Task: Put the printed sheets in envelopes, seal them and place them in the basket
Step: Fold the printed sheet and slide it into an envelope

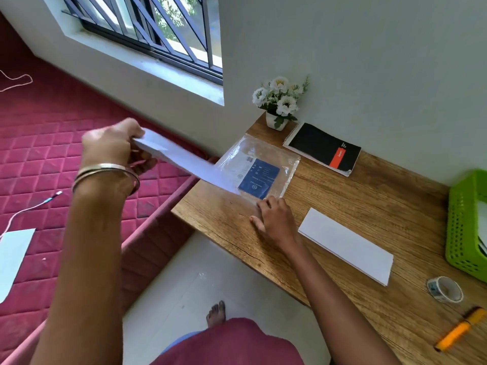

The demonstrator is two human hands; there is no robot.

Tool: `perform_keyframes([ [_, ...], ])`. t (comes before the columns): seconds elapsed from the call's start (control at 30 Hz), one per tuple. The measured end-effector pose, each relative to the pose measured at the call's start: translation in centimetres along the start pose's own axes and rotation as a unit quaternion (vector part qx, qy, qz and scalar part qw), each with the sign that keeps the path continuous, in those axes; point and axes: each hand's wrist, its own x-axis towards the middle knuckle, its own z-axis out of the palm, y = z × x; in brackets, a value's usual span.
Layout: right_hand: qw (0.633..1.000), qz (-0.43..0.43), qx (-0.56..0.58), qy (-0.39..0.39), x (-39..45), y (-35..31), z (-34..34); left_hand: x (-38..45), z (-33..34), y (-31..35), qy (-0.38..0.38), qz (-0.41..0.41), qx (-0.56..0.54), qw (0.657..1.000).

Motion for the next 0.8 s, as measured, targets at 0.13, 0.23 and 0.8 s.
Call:
perform_keyframes([
  [0.13,1.0,0.013,0.016,-0.018,-0.1,-0.1,0.1,-1.5,1.3,2.3,-0.028,0.047,-0.035,0.998],
  [0.23,0.993,0.035,0.091,-0.061,0.3,0.2,-0.7,-1.8,2.9,1.4,-0.072,0.023,-0.064,0.995],
  [0.8,0.457,0.282,0.788,0.301,-12.6,9.6,-11.6,-5.7,12.5,-12.7,-0.351,-0.078,0.127,0.925],
])
